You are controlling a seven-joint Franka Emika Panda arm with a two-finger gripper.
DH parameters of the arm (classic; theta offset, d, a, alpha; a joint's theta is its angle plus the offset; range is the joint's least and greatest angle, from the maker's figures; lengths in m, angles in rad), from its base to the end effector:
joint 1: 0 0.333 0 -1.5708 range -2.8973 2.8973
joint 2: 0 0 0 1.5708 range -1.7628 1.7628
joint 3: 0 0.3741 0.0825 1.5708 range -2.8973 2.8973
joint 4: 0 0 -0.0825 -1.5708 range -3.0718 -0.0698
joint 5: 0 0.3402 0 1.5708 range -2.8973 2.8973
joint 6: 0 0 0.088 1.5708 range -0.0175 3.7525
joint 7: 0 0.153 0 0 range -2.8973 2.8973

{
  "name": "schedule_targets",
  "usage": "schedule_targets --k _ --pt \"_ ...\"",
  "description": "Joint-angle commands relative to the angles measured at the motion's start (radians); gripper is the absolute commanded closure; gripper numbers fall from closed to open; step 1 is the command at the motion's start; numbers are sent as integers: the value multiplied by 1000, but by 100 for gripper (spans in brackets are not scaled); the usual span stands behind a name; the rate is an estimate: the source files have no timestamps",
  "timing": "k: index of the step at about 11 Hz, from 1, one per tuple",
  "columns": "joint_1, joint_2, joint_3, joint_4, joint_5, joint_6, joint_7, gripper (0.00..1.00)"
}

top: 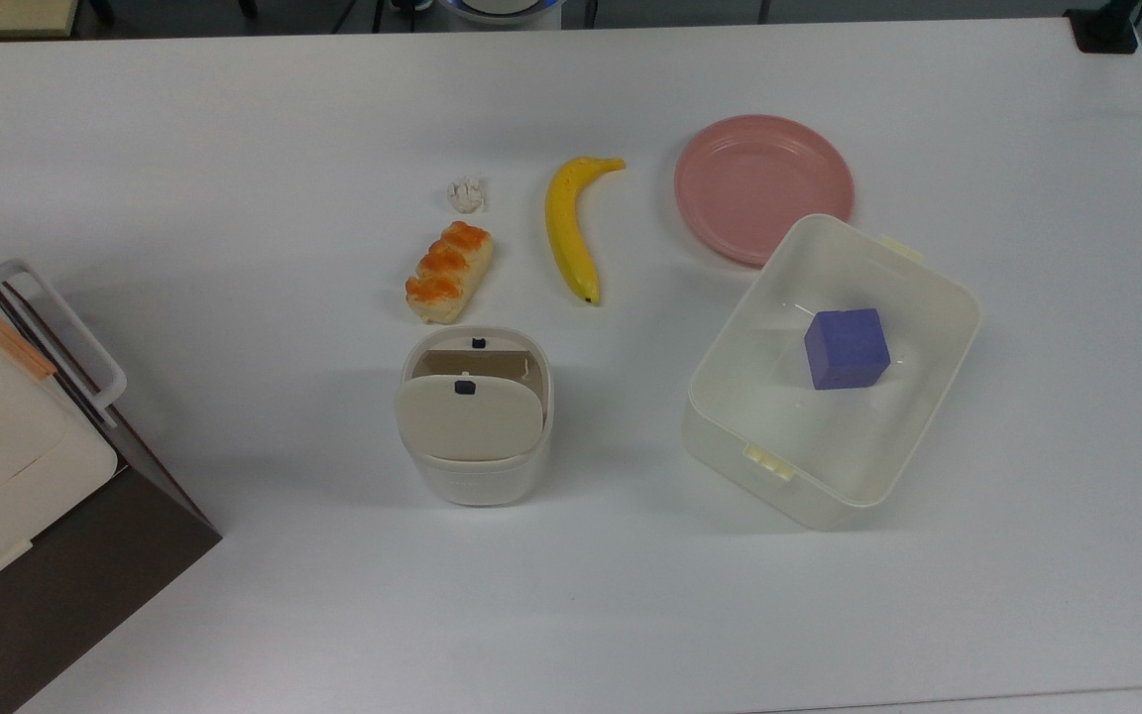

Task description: Grab it up and put it in the trash

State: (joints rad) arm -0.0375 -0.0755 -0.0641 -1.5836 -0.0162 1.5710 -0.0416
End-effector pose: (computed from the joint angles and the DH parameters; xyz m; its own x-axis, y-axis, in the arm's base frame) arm 0.4830 -0.0533 0.6687 0.9963 -0.0599 0.0622 -0.0609 -0.9980 0.0139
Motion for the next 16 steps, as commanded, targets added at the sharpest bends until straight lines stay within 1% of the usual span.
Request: schedule_targets --k 1,3,6,11,14,16 --pt "19 -17 -20 -18 10 -9 28 0" --pt "19 -15 -20 -16 8 -23 32 0" --pt "22 -15 -14 -16 -19 -43 32 0" --pt "18 -17 -16 -7 -24 -43 29 0" --pt "18 -12 -16 -10 -73 -43 42 0" --pt "16 -10 -16 -12 -76 -42 37 0"
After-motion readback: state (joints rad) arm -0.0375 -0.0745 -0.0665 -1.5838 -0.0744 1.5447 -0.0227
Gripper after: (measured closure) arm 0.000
